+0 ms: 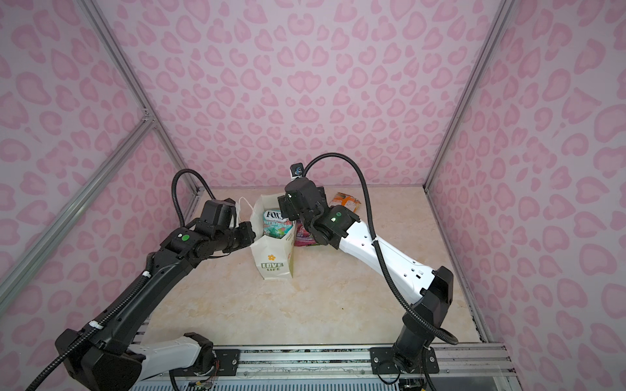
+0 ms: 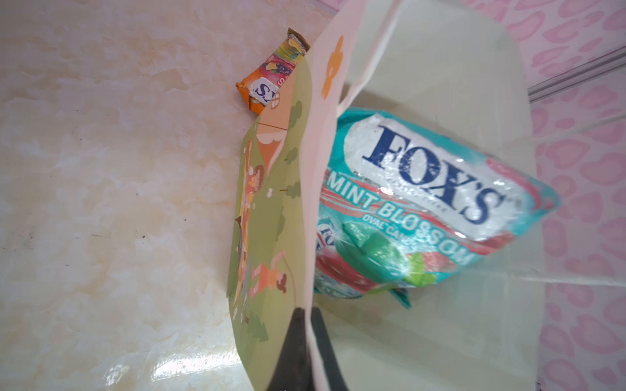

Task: Place the snacks into the paper bag
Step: Place the snack in the paper bag.

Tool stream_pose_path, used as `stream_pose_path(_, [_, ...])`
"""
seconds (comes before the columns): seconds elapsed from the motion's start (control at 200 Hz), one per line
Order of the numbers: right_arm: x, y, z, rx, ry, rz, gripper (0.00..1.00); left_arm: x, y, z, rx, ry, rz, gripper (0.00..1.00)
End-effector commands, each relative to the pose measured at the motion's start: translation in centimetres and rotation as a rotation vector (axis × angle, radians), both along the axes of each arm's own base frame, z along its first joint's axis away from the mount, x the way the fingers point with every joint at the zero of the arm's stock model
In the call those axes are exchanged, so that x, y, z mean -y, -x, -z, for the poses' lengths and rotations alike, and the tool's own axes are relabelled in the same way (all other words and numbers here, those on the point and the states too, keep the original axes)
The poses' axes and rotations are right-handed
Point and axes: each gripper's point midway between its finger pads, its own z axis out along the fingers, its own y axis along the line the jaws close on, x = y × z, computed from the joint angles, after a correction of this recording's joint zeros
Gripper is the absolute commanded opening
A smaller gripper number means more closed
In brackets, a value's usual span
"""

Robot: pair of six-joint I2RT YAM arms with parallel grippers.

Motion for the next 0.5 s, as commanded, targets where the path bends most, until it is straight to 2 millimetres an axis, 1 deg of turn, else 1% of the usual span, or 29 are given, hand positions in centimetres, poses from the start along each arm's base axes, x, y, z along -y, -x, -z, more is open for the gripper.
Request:
stream_pose_path(0.0, [-0.6, -0.4, 1.8, -0.051, -0.025, -0.011, 0.83, 0.1, 0.6, -0.2, -0.011, -0.001, 0.019, 0.03])
stream_pose_path(0.055, [-0.9, -0.6, 2.2, -0.061, -0.042, -0.021, 0.75, -0.3, 0.5, 0.1, -0.017, -0.021, 0.000, 0.03])
stream_pose_path(0.13, [-1.5, -0.6, 2.5, -0.071, -0.050, -0.040, 0.59, -0.9, 0.4, 0.7, -0.037, -0.053, -0.027, 0.03])
stream_pose_path(0.165, [-1.8, -0.5, 2.5, -0.075, -0.058, -0.055, 0.49, -1.0, 0.3, 0.9, -0.044, -0.060, -0.033, 0.03])
stream_pose_path(0.26, [-2.3, -0.1, 1.9, -0.072, -0.077, -0.086, 0.17, -0.6, 0.1, 0.9, -0.053, -0.052, -0.024, 0.03])
stream_pose_path(0.3, [-2.4, 0.1, 1.6, -0.068, -0.086, -0.099, 0.06, -0.5, 0.1, 0.7, -0.047, -0.045, -0.021, 0.03])
stream_pose_path(0.33, [-2.4, 0.2, 1.3, -0.065, -0.092, -0.108, 0.00, -0.6, 0.2, 0.5, -0.039, -0.045, -0.023, 0.03])
stream_pose_path(0.415, [-2.6, 0.7, 0.3, -0.048, -0.108, -0.140, 0.00, -1.5, 0.2, 0.0, -0.008, -0.068, -0.057, 0.02])
stream_pose_path(0.495, [-2.9, 1.4, -0.6, -0.030, -0.131, -0.174, 0.00, -2.0, 0.3, 0.4, -0.013, -0.089, -0.078, 0.03])
